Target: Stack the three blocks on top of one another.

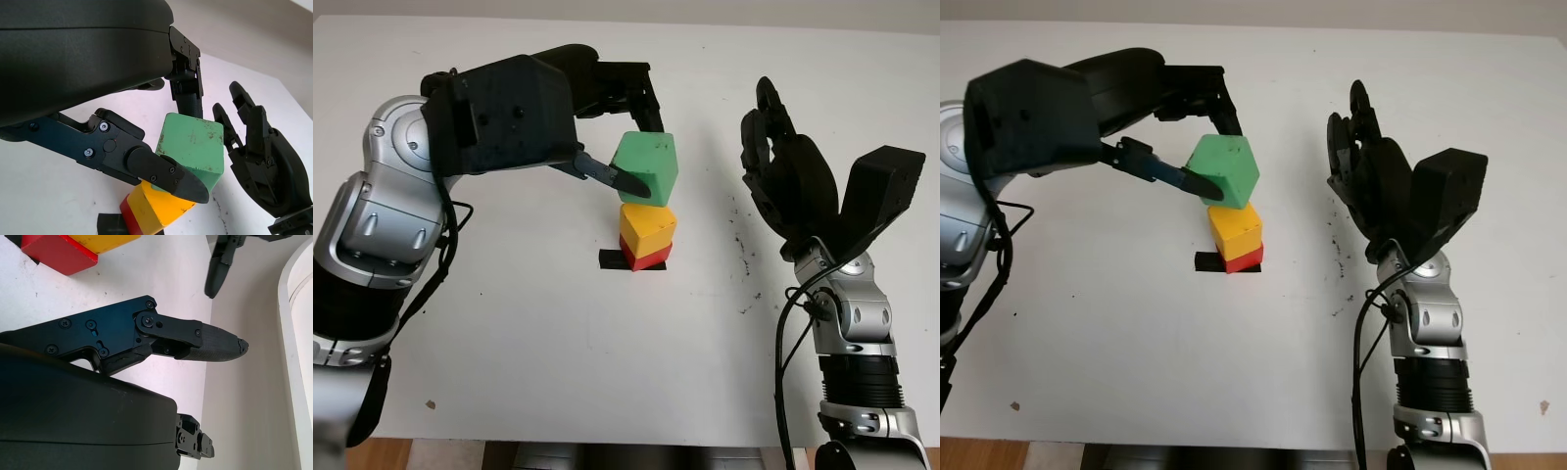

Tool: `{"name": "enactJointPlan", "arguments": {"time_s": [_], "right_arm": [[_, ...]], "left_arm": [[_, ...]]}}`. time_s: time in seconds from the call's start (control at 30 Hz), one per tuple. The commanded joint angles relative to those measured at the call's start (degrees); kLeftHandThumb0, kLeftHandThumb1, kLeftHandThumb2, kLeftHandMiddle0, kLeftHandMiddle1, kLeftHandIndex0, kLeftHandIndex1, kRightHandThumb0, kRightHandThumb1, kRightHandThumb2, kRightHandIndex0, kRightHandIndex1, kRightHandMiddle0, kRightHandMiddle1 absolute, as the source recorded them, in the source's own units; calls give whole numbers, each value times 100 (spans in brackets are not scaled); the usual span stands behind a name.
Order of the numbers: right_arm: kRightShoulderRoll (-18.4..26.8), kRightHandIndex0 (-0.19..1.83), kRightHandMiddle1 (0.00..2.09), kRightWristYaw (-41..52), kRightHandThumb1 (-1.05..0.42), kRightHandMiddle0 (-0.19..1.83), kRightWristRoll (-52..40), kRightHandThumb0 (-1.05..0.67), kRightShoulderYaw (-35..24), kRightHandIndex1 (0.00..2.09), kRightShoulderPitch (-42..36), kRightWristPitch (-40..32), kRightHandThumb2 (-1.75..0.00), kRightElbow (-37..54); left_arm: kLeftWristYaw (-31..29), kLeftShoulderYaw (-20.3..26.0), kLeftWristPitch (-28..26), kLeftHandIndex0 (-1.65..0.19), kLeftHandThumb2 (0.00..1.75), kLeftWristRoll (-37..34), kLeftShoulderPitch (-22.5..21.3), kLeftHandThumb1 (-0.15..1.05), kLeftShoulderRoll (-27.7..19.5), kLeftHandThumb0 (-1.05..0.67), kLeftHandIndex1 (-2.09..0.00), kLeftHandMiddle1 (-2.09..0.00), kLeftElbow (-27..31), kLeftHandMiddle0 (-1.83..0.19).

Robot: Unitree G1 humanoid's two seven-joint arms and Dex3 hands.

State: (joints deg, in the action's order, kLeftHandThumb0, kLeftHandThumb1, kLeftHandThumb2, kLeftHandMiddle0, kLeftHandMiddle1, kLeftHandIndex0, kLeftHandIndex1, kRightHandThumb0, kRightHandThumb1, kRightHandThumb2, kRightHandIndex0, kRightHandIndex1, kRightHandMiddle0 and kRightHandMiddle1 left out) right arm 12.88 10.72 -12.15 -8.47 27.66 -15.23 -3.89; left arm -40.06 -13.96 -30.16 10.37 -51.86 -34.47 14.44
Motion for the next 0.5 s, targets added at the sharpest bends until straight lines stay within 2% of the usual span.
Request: {"name": "enactJointPlan", "arguments": {"time_s": [0.0,0.23,0.47], "right_arm": [[-22,-19,0,-3,-105,-19,-3,-73,-13,0,-65,41,-60,66],[-51,-19,0,-27,-105,-19,-24,-73,-41,0,-105,20,-60,103],[-44,-19,0,-6,-105,-19,-31,-72,-38,0,-128,59,-60,80]], "left_arm": [[11,-68,-78,-41,19,42,13,105,81,-40,-174,-4,156,-21],[24,-156,-88,-38,19,183,60,105,202,-40,-171,-4,223,-19],[5,-166,-21,-38,21,255,91,105,207,-38,-179,-5,176,-20]]}}
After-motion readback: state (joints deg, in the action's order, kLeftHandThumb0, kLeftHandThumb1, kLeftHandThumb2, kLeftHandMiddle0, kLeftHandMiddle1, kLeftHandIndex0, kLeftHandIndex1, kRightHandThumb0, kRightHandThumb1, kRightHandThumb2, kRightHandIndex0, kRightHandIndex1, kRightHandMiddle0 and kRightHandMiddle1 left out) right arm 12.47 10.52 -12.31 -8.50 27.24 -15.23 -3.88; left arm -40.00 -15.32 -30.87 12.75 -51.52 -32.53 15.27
